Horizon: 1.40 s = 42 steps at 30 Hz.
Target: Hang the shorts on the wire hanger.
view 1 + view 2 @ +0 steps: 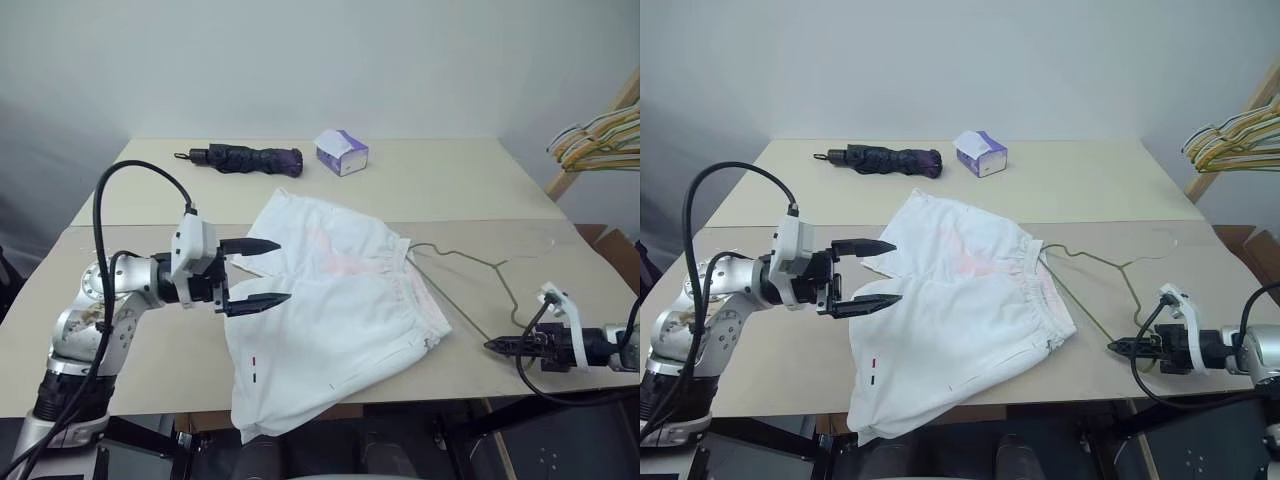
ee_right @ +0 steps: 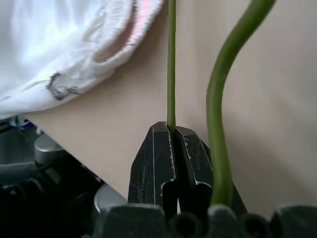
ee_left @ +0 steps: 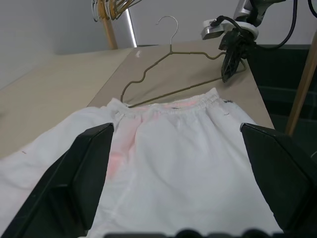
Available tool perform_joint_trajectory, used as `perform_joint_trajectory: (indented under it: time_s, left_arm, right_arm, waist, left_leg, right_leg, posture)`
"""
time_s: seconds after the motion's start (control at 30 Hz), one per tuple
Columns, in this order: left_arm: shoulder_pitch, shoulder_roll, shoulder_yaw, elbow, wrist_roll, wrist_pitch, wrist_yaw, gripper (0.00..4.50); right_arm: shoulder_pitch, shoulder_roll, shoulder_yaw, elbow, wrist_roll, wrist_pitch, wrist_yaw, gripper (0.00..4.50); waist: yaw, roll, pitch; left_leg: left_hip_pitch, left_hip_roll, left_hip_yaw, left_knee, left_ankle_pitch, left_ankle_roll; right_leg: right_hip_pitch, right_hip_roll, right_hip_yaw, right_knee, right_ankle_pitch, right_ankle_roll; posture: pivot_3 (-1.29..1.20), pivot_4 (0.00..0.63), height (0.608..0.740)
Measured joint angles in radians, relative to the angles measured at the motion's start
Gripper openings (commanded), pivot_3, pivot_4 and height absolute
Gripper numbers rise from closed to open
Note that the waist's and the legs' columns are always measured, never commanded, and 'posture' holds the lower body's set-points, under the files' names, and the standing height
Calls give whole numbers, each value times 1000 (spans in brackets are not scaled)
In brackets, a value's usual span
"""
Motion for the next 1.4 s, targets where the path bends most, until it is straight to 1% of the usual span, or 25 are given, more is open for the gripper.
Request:
perform_joint_trajectory:
  time_s: [0.1, 0.23, 0.43, 0.5, 0.67, 0.7, 0.83, 1.0, 1.1, 1.13, 1.27, 1.3, 1.4]
  left_arm:
    - [2, 4, 1, -2, -1, 1, -2, 4414]
    - [5, 15, 2, -4, -1, 2, -6, 4414]
    - [5, 22, 3, -5, -2, 3, -5, 4414]
    - [7, 26, 7, -7, -1, 3, -4, 4414]
    - [7, 27, 11, -14, -2, 3, 3, 4414]
    - [7, 27, 11, -15, -2, 4, 4, 4414]
    - [8, 33, 25, -16, -3, 9, 7, 4414]
    - [20, 34, 33, -37, -4, 11, 14, 4414]
    - [19, 35, 34, -41, -9, 20, 17, 4414]
    - [19, 35, 34, -40, -11, 29, 19, 4414]
    - [19, 36, 34, -40, -11, 31, 24, 4414]
    - [19, 36, 34, -40, -11, 31, 24, 4414]
    - [18, 35, 34, -40, -11, 31, 25, 4414]
  right_arm:
    - [-42, 1, 39, 30, -25, -25, 23, 0]
    - [-139, 29, 110, 133, -96, -79, 39, 0]
    - [-216, 33, 196, 204, -161, -153, 147, 0]
    - [-260, 42, 227, 252, -196, -178, 161, 0]
    - [-378, 126, 265, 380, -264, -222, 169, 0]
    - [-388, 130, 267, 392, -272, -226, 179, 0]
    - [-401, 113, 306, 393, -273, -239, 205, 0]
    - [-449, 153, 313, 462, -310, -241, 205, 0]
    - [-443, 130, 353, 430, -266, -241, 206, 0]
    - [-440, 107, 373, 414, -235, -241, 206, 0]
    - [-442, 63, 429, 384, -166, -244, 206, 0]
    - [-444, 55, 451, 373, -143, -244, 207, 0]
    - [-461, 20, 516, 345, -82, -246, 207, 0]
  waist:
    - [1, 0, 0]
    - [1, 0, 0]
    - [10, 1, 0]
    - [10, 1, 0]
    - [8, 1, 0]
    - [11, 1, 1]
    - [23, 1, 3]
    - [20, 2, 3]
    - [20, 4, 6]
    - [21, 5, 8]
    - [23, 6, 9]
    - [22, 6, 9]
    - [19, 8, 10]
  left_leg:
    - [0, 0, 0, 0, 0, 0]
    - [0, 0, 0, 0, 0, 0]
    - [0, 0, 0, 0, 0, 0]
    - [0, 0, 0, 0, 0, 0]
    - [0, 0, 0, 0, 0, 0]
    - [-1, 0, 0, 0, 0, 0]
    - [-1, 0, -1, 0, 0, 0]
    - [-1, 0, -1, 0, 0, 0]
    - [-1, 0, -1, -1, 0, 0]
    - [-1, 0, -1, -1, 0, 0]
    - [-1, 0, -1, -1, 0, 0]
    - [-1, 0, -1, -1, 0, 0]
    - [-1, 0, -1, -1, 0, 0]
  right_leg:
    - [0, 0, 0, 0, 0, 0]
    - [-1, 0, 0, 0, 0, 0]
    - [-1, 0, 0, 0, 0, 0]
    - [-1, 0, 0, 0, 0, 0]
    - [-1, 0, 0, 0, 2, -3]
    - [-1, 0, 0, 0, 4, -6]
    - [-1, 0, -1, 0, 3, -6]
    - [-1, 0, -1, 0, 3, -6]
    - [-1, 0, -1, 1, 3, -7]
    - [-1, 0, -1, 1, 3, -7]
    - [-1, 0, -1, 1, 3, -7]
    - [-1, 0, -1, 1, 3, -7]
    - [-2, 0, -1, 1, 3, -6]
  posture:
    - [65, 48, 740]
    - [77, 43, 740]
    - [91, 42, 740]
    - [95, 44, 740]
    - [115, 51, 740]
    - [117, 53, 740]
    - [116, 62, 740]
    - [121, 71, 740]
    - [118, 72, 740]
    - [118, 72, 740]
    - [119, 69, 740]
    - [120, 61, 740]
    - [120, 61, 740]
